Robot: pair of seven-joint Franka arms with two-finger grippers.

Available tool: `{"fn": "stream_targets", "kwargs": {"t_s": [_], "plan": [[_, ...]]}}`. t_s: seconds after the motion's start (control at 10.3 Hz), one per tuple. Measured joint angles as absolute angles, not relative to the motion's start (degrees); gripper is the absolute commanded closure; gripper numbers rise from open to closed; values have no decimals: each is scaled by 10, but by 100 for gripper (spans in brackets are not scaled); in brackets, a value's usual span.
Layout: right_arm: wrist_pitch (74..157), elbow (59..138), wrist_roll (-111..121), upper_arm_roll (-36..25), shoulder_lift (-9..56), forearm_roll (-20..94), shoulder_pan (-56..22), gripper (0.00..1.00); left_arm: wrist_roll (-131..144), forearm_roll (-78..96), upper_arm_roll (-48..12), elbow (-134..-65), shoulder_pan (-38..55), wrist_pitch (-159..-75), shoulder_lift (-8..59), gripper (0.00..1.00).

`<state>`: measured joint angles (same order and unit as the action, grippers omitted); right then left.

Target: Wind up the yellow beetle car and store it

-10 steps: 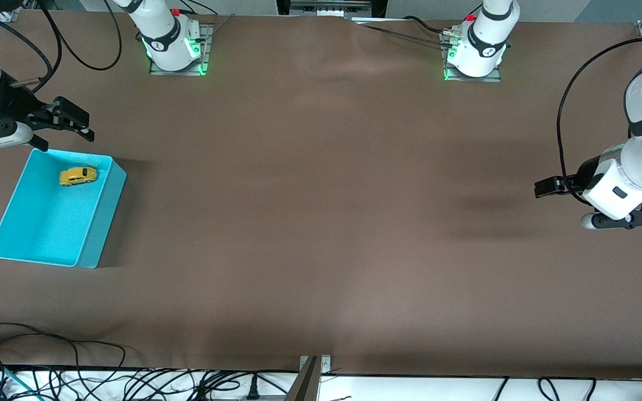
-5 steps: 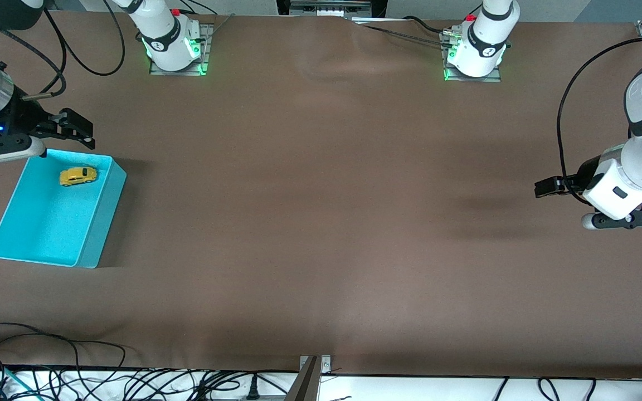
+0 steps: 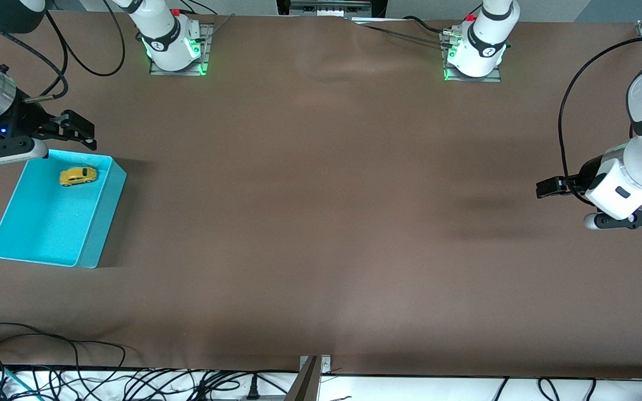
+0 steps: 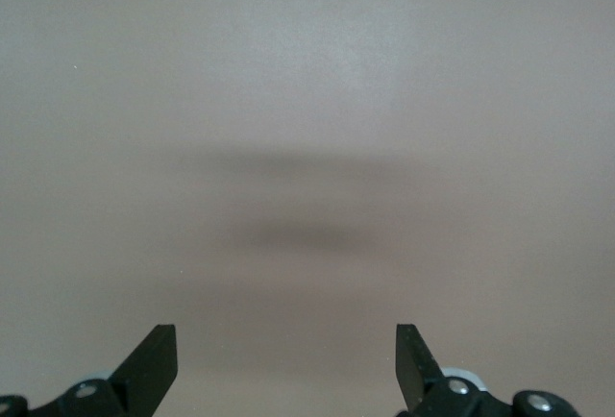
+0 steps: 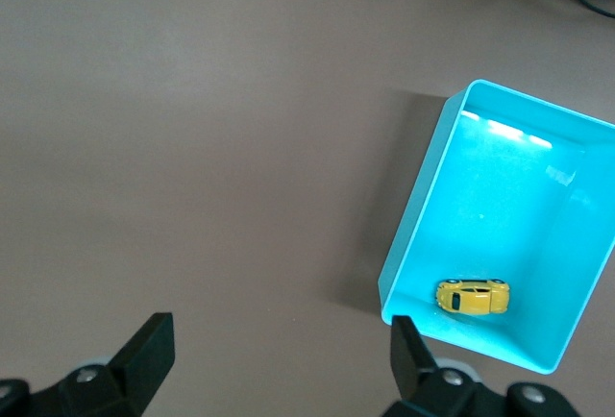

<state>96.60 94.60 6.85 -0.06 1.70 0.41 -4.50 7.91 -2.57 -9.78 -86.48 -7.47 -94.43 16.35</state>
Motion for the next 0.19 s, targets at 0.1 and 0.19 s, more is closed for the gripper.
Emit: {"fn": "stream_targets", "kwargs": {"t_s": [0.1, 0.19], "plan": [[966, 946, 68, -1, 17, 4, -45, 0, 79, -26, -98, -865, -75, -944, 164, 0], [965, 946, 68, -1, 17, 4, -45, 0, 79, -26, -96, -865, -74, -944, 164, 0]]}}
